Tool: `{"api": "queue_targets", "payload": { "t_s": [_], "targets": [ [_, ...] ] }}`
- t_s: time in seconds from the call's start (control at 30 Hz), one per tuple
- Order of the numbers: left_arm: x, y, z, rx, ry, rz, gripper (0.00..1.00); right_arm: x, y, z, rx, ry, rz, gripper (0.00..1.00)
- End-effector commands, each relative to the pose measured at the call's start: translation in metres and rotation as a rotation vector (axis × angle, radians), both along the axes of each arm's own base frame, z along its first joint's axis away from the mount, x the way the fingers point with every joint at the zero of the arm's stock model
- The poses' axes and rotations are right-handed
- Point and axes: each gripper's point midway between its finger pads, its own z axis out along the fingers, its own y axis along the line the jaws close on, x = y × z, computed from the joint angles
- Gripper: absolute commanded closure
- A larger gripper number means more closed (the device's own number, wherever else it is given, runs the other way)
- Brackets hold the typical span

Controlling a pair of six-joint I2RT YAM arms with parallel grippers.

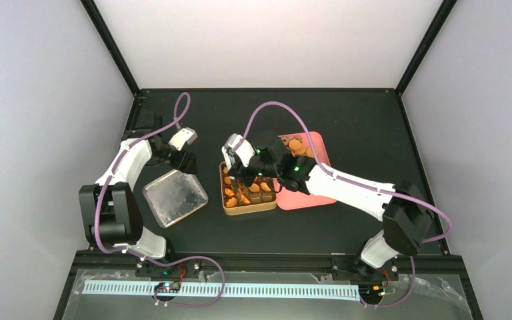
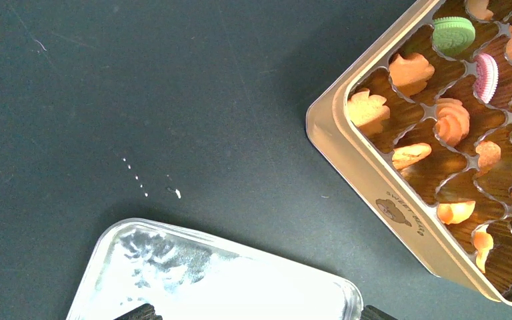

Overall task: Pack the cookies
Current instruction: Place the fake cookies in the empty pocket of the box.

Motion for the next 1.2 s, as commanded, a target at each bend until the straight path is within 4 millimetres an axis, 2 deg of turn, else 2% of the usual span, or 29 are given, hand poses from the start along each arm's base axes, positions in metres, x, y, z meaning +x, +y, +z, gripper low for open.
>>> {"api": "queue_targets", "payload": {
  "t_s": [0.0,0.33,0.63,0.7,0.73,0.8,0.97,1.17],
  "targets": [
    [0.006,-0.001,0.017,-0.016,-0.041,-0.013,0.20,0.000,-0.001,0.028,0.060,-0.042,-0.016,0.76],
    [0.007,-0.001,0.018,-0.020,-0.043,-0.014,0.20,-0.010,-0.008,0.031,0.065,-0.027,0.000,0.85],
    [0.007,-0.001,0.020,-0.017,-0.046,-0.014,0.20,-0.015,-0.005,0.029,0.061,-0.012,0.034,0.87],
    [0.007,-0.001,0.020,-0.017,-0.047,-0.015,0.20,-0.014,-0.006,0.030,0.059,-0.013,0.031,0.84],
    [0.007,-0.001,0.020,-0.017,-0.047,-0.016,0.20,-0.014,-0.007,0.032,0.061,-0.016,0.026,0.77],
    [0.007,-0.001,0.020,-0.016,-0.048,-0.016,0.20,-0.014,-0.009,0.036,0.070,-0.026,0.017,0.72],
    [0.007,-0.001,0.019,-0.017,-0.044,-0.017,0.20,-0.013,-0.009,0.032,0.064,-0.025,0.011,0.71],
    [0.006,0.000,0.018,-0.012,-0.045,-0.016,0.20,-0.010,-0.009,0.015,0.031,-0.012,0.002,0.71]
  ]
}}
